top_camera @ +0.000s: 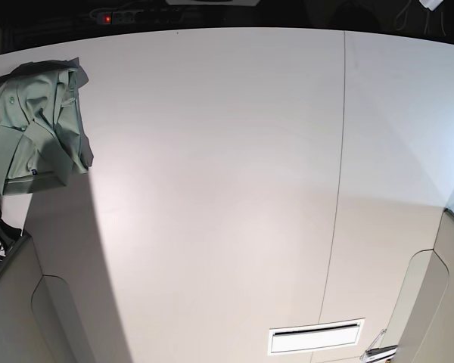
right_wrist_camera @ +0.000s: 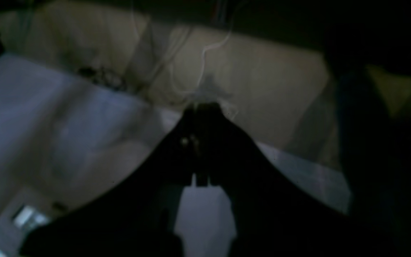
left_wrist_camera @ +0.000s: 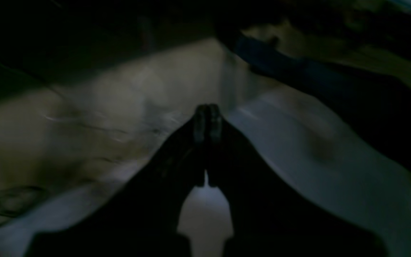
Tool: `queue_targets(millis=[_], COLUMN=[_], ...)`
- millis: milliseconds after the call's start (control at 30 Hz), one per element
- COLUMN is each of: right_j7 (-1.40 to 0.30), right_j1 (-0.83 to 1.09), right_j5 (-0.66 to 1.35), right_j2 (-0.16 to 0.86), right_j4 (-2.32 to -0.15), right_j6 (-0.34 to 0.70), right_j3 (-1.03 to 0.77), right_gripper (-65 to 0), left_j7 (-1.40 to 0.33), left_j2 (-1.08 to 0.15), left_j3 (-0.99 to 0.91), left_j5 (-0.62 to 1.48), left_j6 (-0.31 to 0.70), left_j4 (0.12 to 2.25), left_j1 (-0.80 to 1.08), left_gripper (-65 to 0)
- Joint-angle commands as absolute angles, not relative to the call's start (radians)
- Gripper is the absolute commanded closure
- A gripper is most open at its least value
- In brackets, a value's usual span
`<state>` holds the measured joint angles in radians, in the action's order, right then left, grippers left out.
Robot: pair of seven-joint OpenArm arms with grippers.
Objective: Fold the T-shirt properly
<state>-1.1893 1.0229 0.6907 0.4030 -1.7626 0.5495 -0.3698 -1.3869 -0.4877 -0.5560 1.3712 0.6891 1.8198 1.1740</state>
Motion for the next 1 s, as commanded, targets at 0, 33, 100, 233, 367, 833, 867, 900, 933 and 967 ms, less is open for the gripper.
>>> queue_targets(millis=[0, 33, 100, 233, 367, 833, 867, 900, 933, 967], right_j7=[-1.192, -1.188, -1.177, -1.103, -0.990, -0.721, -0.685, -0.651, -0.616, -0.577], right_j1=[1.019, 0.999, 0.955, 0.866, 0.758, 0.493, 0.486, 0.479, 0.475, 0.470], right_j5=[0.696, 0.695, 0.687, 0.619, 0.547, 0.349, 0.323, 0.300, 0.281, 0.263], right_j2=[0.442, 0.467, 0.509, 0.549, 0.548, 0.384, 0.370, 0.359, 0.350, 0.342], right_j4=[-1.729, -1.684, -1.595, -1.425, -1.278, -0.954, -0.936, -0.920, -0.905, -0.894], right_j6=[0.550, 0.550, 0.550, 0.550, 0.546, 0.544, 0.542, 0.533, 0.518, 0.494], right_j3=[-0.341, -0.301, -0.220, -0.069, 0.066, 0.288, 0.288, 0.288, 0.287, 0.288], right_gripper=[0.0, 0.0, 0.0, 0.0, 0.0, 0.0, 0.0, 0.0, 0.0, 0.0], left_j7=[-1.396, -1.351, -1.238, -0.961, -0.741, -0.459, -0.459, -0.458, -0.442, -0.421], left_j2=[-0.477, -0.463, -0.443, -0.423, -0.422, -0.269, -0.269, -0.269, -0.269, -0.269], left_j3=[-0.513, -0.454, -0.332, -0.096, 0.095, 0.216, 0.216, 0.216, 0.216, 0.216], left_j5=[1.353, 1.306, 1.184, 0.868, 0.629, 0.240, 0.223, 0.210, 0.192, 0.174], left_j6=[0.698, 0.698, 0.698, 0.698, 0.698, 0.698, 0.698, 0.698, 0.698, 0.698], left_j4=[1.816, 1.804, 1.778, 1.676, 1.510, 0.823, 0.793, 0.768, 0.747, 0.730], left_j1=[1.191, 1.191, 1.181, 1.119, 1.005, 0.520, 0.494, 0.472, 0.454, 0.440], left_gripper=[0.0, 0.0, 0.0, 0.0, 0.0, 0.0, 0.0, 0.0, 0.0, 0.0])
